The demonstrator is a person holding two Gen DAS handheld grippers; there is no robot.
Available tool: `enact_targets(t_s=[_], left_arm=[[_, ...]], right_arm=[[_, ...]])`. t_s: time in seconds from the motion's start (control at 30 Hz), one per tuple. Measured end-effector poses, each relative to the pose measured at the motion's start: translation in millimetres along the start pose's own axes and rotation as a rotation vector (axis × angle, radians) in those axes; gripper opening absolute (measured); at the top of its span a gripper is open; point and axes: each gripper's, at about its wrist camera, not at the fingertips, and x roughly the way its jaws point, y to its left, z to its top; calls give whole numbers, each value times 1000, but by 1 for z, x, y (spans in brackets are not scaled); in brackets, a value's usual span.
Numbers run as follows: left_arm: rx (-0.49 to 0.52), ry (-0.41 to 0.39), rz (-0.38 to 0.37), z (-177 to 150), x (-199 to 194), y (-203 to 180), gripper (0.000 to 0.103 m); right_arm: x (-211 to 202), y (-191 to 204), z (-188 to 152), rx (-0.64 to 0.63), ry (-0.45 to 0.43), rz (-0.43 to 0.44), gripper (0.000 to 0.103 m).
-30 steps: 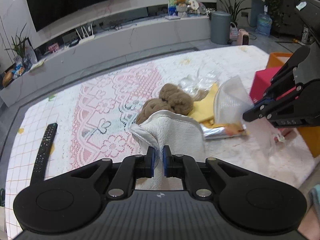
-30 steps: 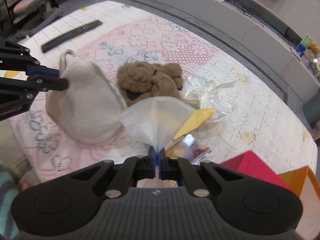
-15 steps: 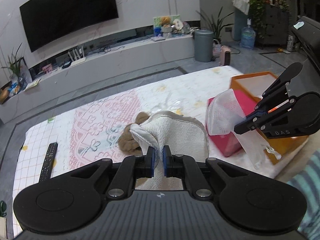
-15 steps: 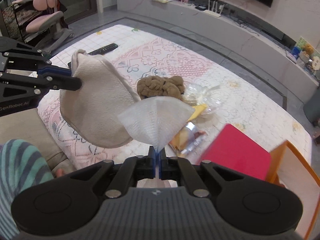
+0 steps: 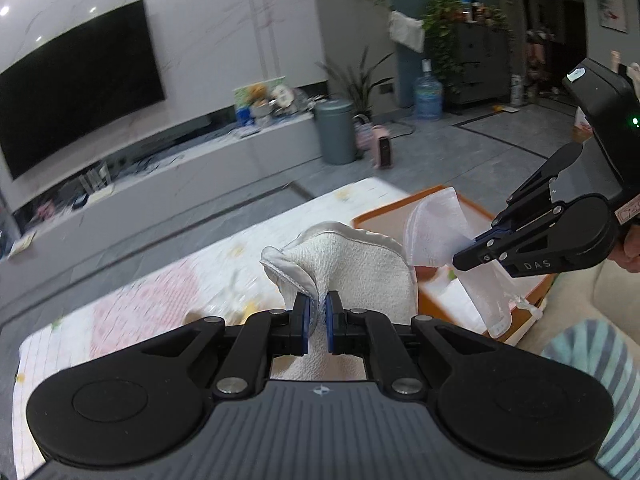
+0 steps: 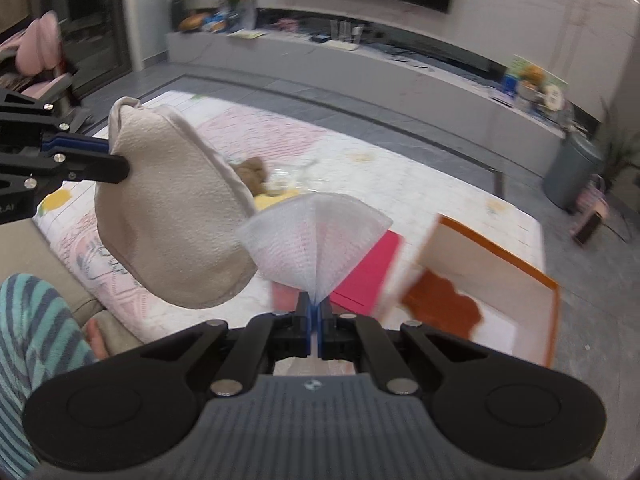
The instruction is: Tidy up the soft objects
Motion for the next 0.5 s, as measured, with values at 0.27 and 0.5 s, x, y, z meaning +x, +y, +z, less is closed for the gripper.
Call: enact_targets(t_s=[0.27,0.5], left_arm=[[20,-6,-31,44,55,-47,9],[27,69,-54,73,112,-83,9]], right_arm=[[-18,-61,-28,98,-12,-107,0],[6,-121,-47,201,20,-175,0]])
